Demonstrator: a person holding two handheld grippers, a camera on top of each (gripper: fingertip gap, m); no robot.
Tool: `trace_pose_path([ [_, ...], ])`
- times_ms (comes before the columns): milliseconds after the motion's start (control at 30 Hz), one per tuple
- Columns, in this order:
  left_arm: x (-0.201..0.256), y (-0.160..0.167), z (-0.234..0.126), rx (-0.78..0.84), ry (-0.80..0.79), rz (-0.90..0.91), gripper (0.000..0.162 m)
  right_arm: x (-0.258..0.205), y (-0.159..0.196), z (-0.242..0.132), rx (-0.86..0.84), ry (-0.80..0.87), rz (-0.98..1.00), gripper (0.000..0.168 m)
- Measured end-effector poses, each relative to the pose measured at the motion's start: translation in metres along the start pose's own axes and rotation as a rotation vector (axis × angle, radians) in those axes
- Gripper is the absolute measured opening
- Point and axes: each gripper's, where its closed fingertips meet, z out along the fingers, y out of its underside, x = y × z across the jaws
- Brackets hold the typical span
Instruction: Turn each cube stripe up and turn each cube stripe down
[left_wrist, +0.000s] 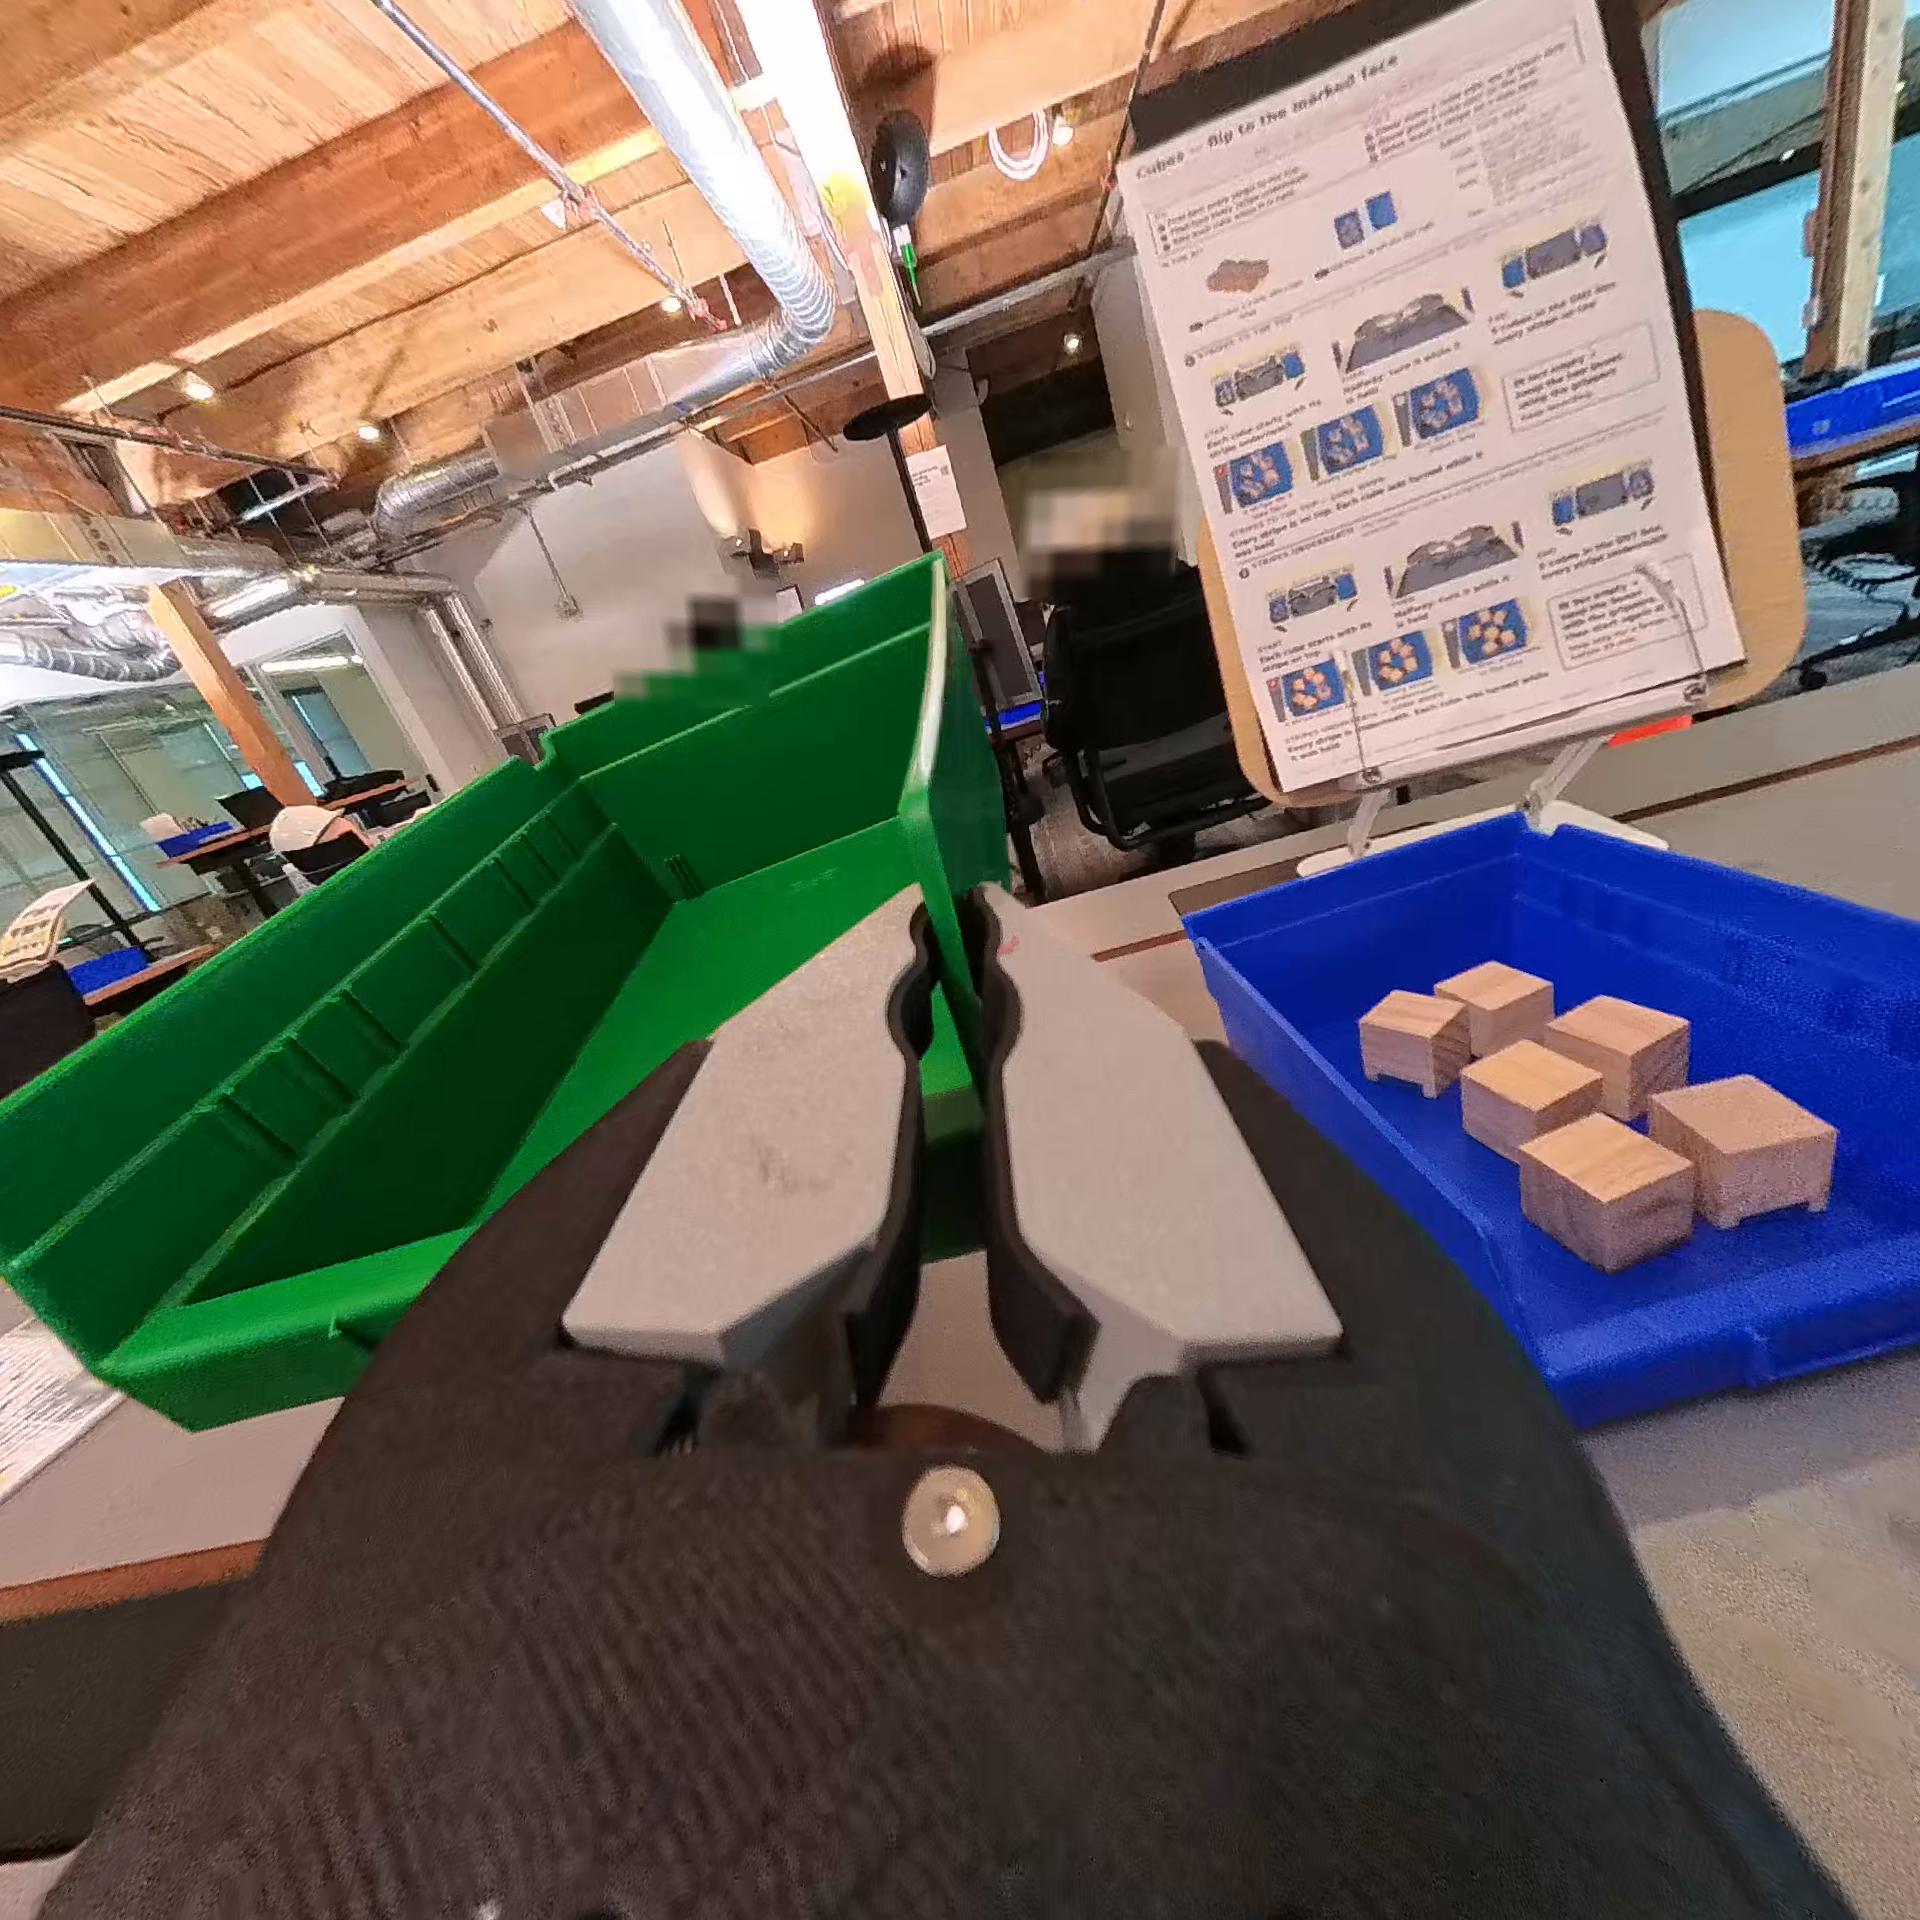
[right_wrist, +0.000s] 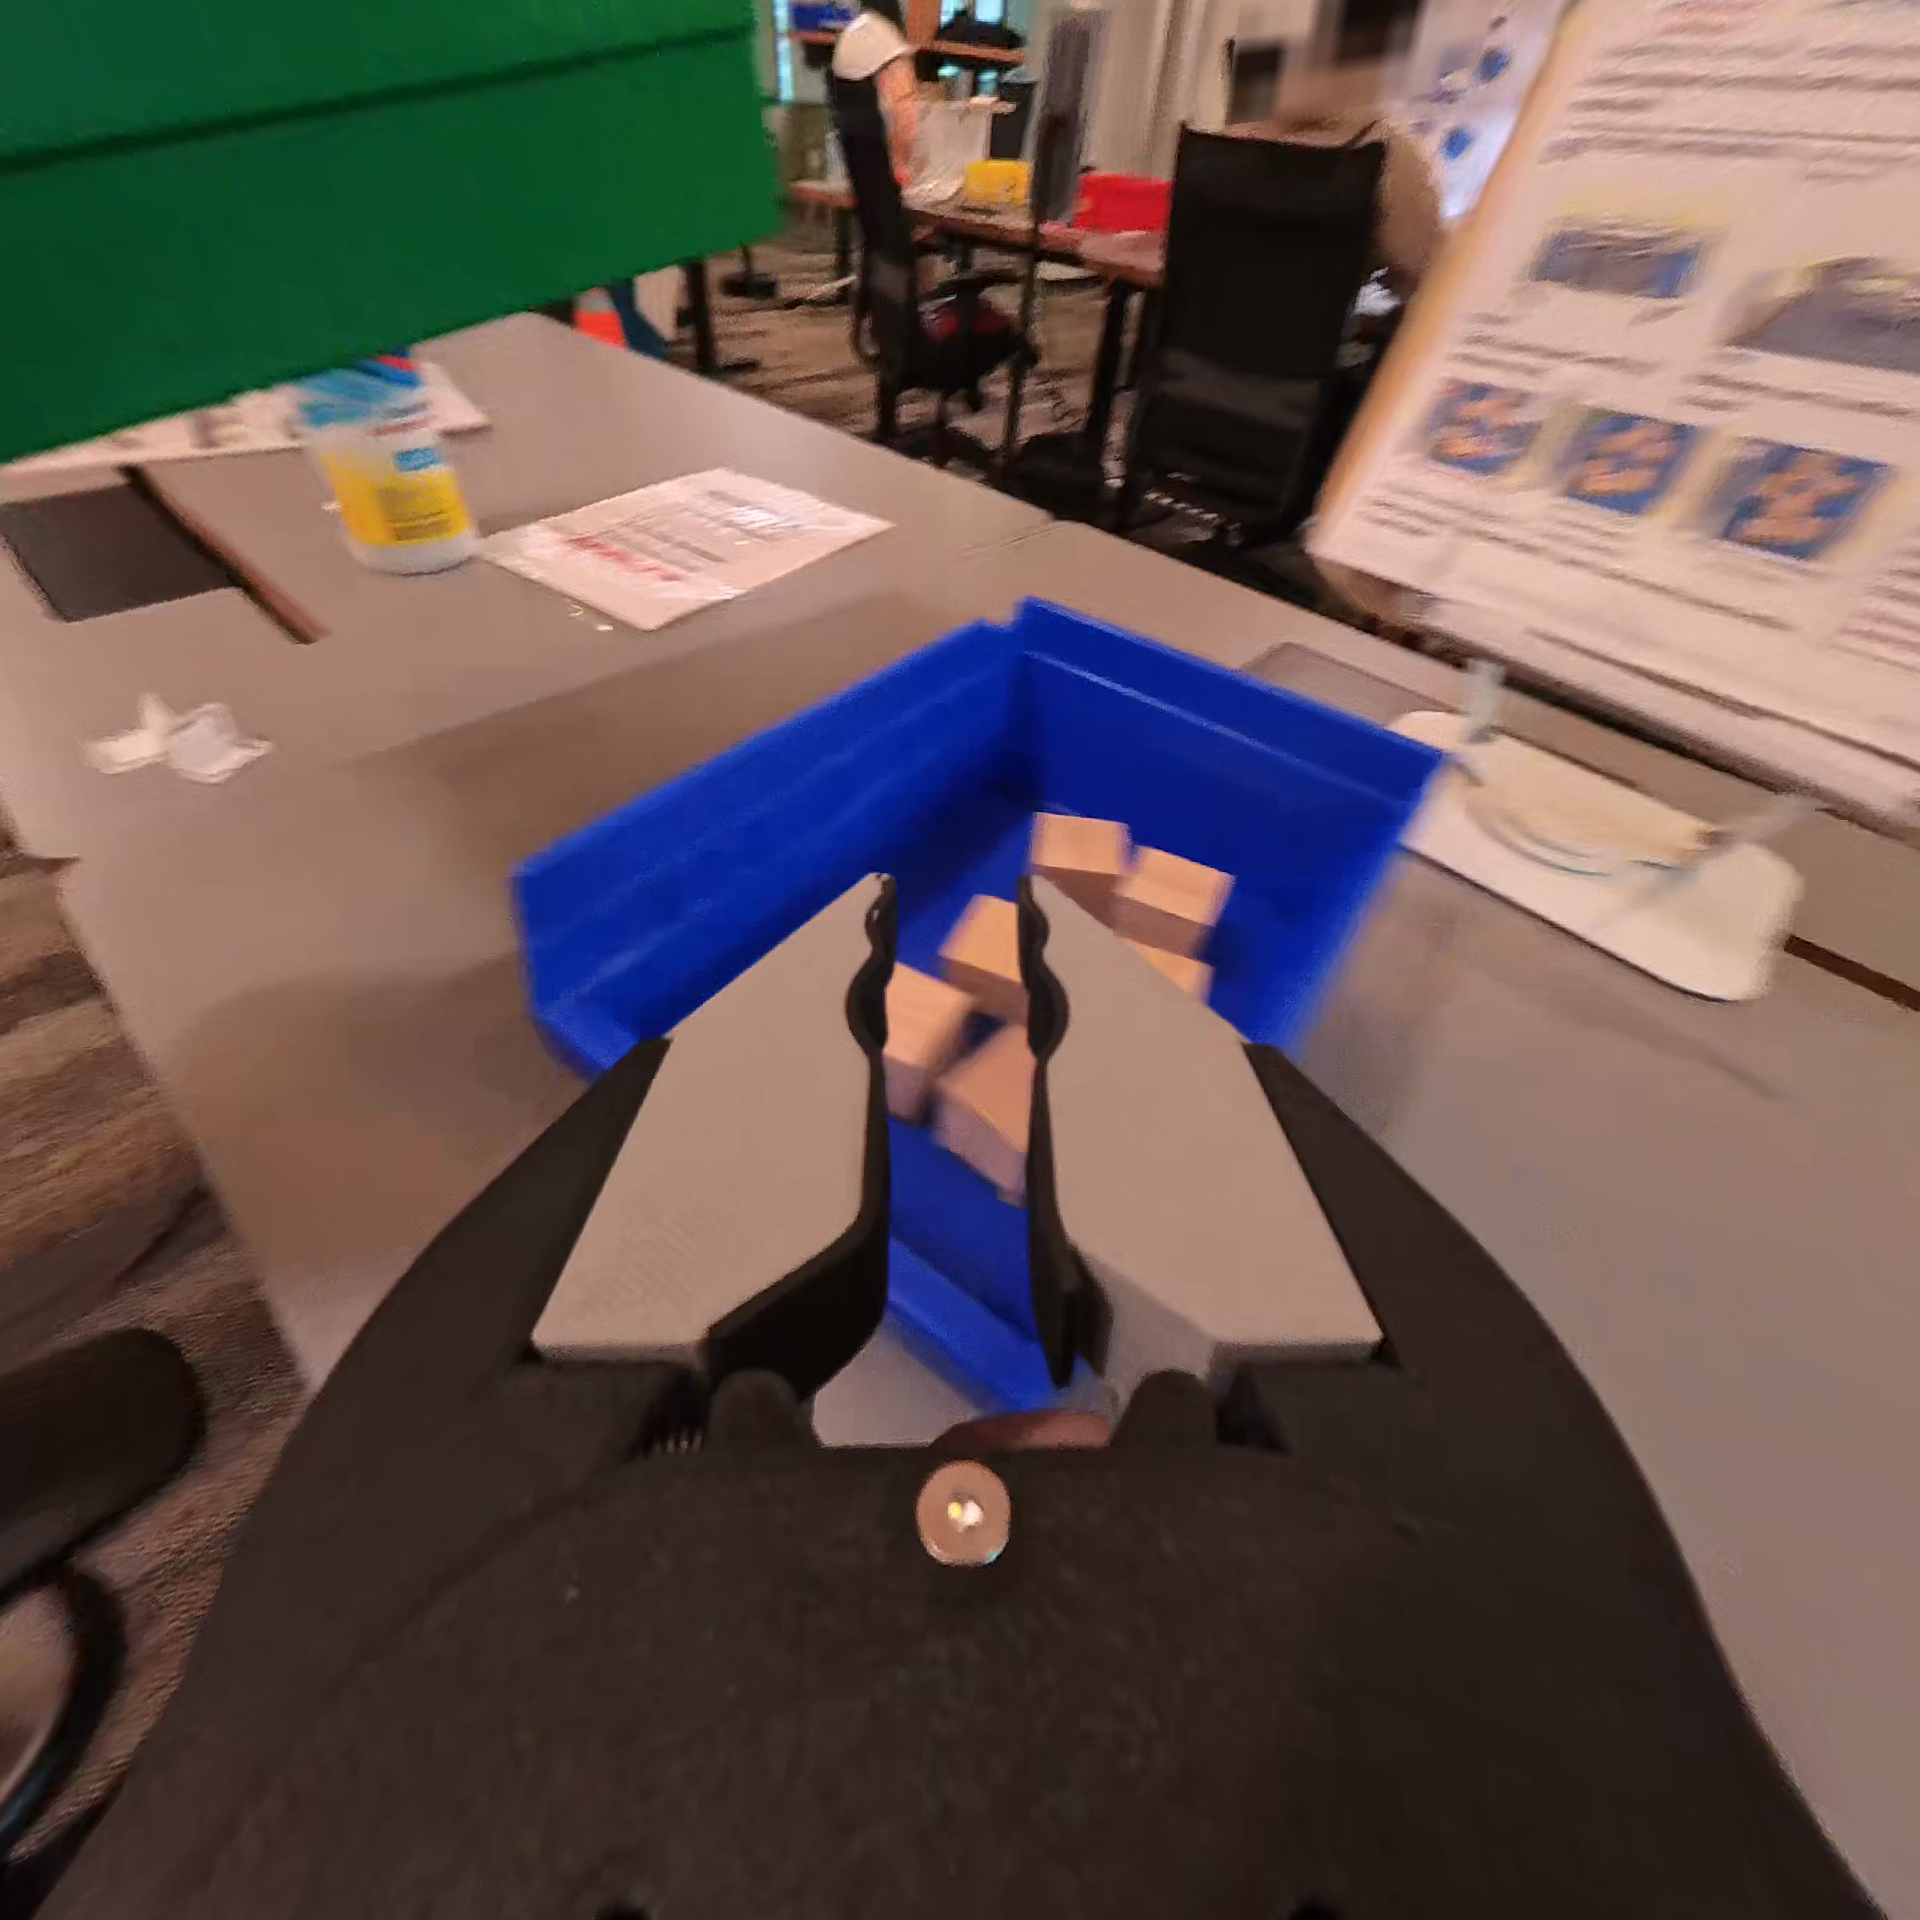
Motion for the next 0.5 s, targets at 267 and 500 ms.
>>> trace_pose_path([
  [267, 0.021, -0.025, -0.006, 0.09, 0.064, -0.048, 0.001, 0.124, 0.1, -0.002, -0.302, -0.14, 0.08, 0.0],
  [500, 0.049, -0.031, -0.003, 0.114, 0.119, -0.048, 0.0, 0.086, 0.134, 0.07, -0.41, -0.293, -0.012, 0.0],
])
